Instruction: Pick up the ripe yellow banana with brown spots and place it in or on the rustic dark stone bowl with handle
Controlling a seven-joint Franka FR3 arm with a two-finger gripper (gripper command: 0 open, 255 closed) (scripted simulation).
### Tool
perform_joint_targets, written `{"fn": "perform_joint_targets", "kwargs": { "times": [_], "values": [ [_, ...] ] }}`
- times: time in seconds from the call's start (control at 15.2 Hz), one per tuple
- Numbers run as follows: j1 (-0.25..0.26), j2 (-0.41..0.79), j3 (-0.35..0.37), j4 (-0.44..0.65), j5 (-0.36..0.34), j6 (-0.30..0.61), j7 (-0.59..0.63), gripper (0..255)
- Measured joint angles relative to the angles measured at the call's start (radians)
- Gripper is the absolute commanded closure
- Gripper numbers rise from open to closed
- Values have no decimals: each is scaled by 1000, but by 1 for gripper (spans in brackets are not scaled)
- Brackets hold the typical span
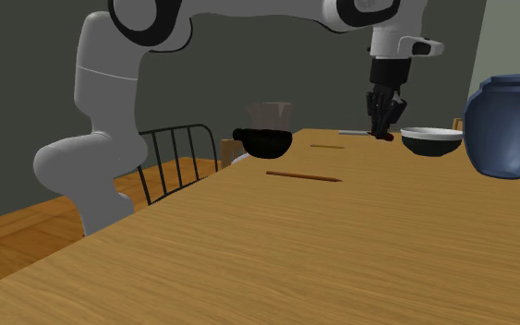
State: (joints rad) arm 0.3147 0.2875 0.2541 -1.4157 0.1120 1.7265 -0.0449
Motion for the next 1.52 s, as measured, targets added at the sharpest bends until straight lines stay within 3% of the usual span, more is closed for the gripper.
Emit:
{"fn": "perform_joint_targets", "kwargs": {
  "times": [0.92,1.52],
  "values": [
    [16,55,4,267,-16,-209,38,255],
    [22,-276,32,-161,64,-95,73,255]
  ]
}}
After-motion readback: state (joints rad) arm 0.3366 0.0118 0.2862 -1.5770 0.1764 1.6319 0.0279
